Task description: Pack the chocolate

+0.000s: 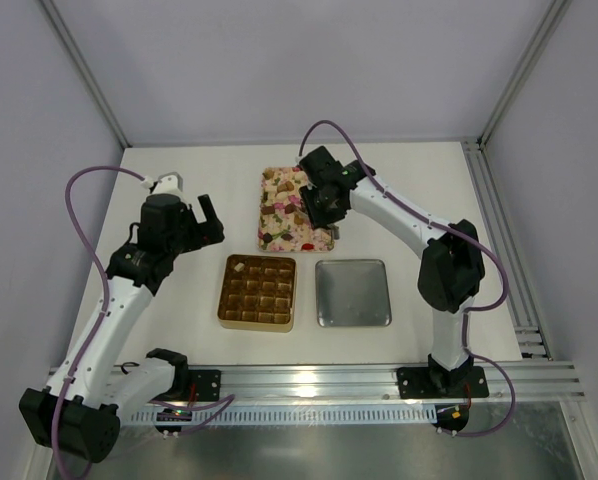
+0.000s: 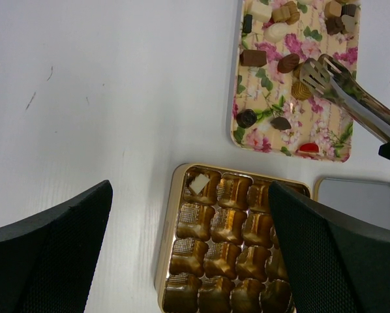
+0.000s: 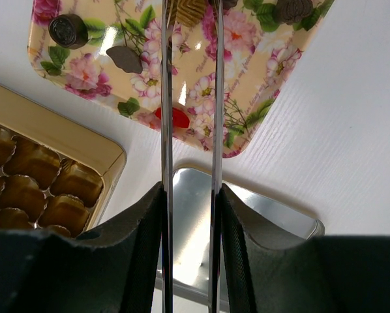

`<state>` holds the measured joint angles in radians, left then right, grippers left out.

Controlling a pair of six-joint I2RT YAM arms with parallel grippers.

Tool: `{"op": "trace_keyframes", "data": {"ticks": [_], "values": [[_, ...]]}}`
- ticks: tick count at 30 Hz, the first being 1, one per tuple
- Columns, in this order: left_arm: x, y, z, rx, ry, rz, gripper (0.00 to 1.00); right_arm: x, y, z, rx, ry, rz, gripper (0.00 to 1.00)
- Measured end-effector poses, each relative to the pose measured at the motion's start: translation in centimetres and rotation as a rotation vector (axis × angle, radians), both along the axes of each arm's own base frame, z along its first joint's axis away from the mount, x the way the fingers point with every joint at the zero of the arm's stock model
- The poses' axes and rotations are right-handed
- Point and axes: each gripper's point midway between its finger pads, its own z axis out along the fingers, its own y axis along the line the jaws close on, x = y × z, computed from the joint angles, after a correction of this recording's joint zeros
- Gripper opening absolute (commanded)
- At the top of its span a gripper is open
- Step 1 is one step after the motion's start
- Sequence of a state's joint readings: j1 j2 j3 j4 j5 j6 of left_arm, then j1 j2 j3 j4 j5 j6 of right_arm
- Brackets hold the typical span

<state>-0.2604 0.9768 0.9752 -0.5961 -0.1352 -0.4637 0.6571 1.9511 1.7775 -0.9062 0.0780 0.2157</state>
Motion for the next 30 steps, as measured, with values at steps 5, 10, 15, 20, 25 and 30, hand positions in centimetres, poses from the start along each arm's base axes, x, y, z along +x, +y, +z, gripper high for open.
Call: {"op": "trace_keyframes", "data": {"ticks": [5, 10, 15, 20, 25, 30], "values": [[0.0, 0.0, 0.0, 0.001, 0.001, 0.0, 1.0, -0.5, -0.3, -0.3, -0.004, 0.013, 0.002, 0.4], [0.0, 0.0, 0.0, 0.0, 0.001, 0.0, 1.0, -0.9, -0.4, -0.3, 0.001, 0.016, 0.005, 0.4], [0.0, 0.0, 0.0, 0.0, 0.001, 0.0, 1.0, -1.0, -0.4, 0.9, 0.021, -0.005, 0.005, 0.41], [0.0, 0.0, 0.0, 0.0, 0.001, 0.0, 1.0, -1.0, -0.4, 1.5, 0.031, -0.017, 0.005, 0.41], [0.0, 0.0, 0.0, 0.0, 0.001, 0.0, 1.0, -1.1, -0.4, 1.5, 0.03, -0.015, 0.006, 0.44], [0.0, 0.0, 0.0, 0.0, 0.001, 0.0, 1.0, -1.1, -0.4, 1.5, 0.03, -0.015, 0.006, 0.44]]}}
